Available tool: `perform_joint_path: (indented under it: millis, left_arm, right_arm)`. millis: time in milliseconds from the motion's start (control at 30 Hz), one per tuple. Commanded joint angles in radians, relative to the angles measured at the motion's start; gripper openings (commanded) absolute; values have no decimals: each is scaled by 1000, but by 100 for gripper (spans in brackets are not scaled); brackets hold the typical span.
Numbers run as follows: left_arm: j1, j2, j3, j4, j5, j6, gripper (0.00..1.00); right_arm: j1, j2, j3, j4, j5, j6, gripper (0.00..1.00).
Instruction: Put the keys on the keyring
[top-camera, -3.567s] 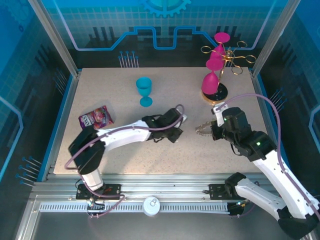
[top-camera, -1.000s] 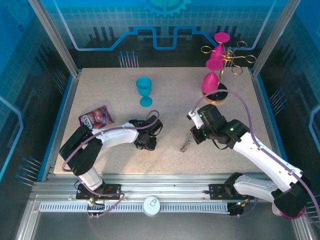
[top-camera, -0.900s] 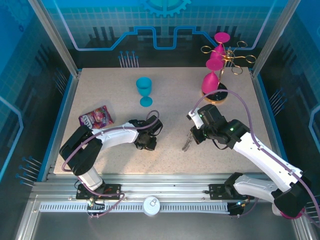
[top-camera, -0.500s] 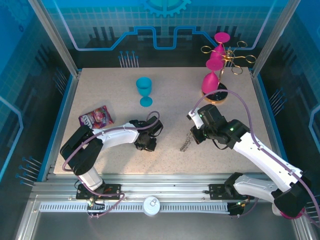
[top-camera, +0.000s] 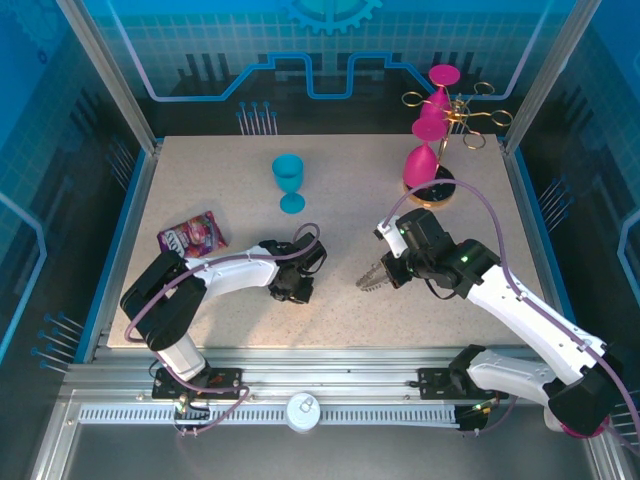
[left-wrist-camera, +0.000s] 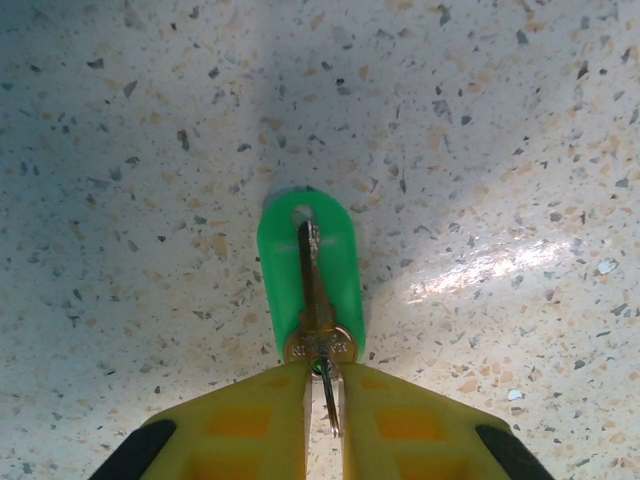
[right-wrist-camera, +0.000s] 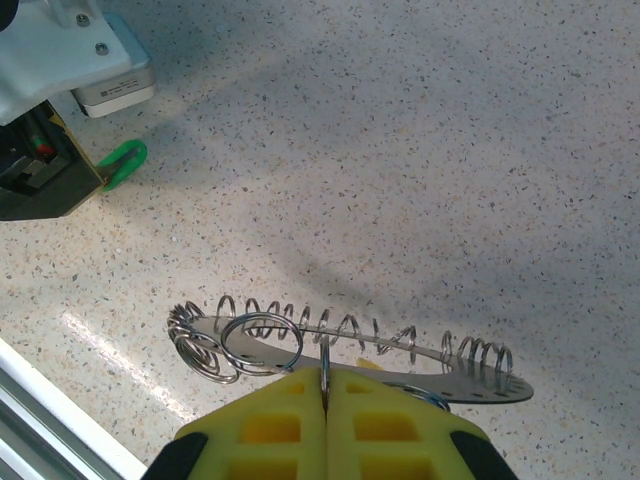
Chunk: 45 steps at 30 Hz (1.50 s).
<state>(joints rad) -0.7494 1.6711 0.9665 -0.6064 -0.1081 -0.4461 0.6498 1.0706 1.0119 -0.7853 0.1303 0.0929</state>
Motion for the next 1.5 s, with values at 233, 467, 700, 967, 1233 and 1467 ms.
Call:
perform_joint_path:
  millis: [233,467,700,967,1233,1467]
  left_arm:
    - [-10,21,9,-33,19,-1,12]
    - [-16,24,12,-39,11,2,11]
    - [-18,7,17,-45,-8,0,15]
    - [-18,-2,17,-45,-14,2,15]
    - [-19,-16,24,-41,-29,7,17]
    - [-18,-11,26,-37,-28,7,18]
  right_arm:
    - [13,-22,12,8,10,3,0]
    - [13,-23,13,6,9,3,0]
    - [14,-21,10,6,8,2,0]
    - [13,-20,12,3,7,1,0]
    - [14,-15,16,1,4,-1,0]
    - [13,-14,19,1,2,0,0]
